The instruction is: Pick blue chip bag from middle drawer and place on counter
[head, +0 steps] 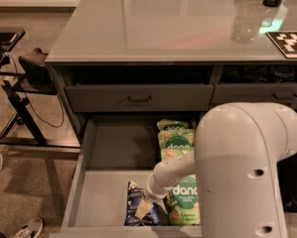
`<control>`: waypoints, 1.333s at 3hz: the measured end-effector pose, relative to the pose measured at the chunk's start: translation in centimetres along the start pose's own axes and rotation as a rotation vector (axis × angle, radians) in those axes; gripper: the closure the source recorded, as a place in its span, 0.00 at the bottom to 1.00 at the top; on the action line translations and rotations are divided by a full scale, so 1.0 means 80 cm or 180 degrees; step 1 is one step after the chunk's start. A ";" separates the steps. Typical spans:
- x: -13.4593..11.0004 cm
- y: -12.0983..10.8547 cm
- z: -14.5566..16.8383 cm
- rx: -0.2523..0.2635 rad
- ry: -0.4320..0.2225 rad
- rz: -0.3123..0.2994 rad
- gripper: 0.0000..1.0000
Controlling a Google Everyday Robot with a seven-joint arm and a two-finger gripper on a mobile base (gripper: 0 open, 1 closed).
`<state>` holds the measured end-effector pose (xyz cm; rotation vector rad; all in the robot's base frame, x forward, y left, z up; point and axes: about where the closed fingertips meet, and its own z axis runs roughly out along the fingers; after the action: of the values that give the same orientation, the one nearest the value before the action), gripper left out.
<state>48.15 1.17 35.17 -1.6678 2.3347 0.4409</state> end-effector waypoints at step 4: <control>0.001 0.086 -0.163 0.0269 0.0260 0.0211 1.00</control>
Offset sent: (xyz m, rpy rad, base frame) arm -0.0296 -0.0310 0.2088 -0.0425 -0.2515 -0.1292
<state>41.35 -1.71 47.95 -1.6024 2.4366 0.2870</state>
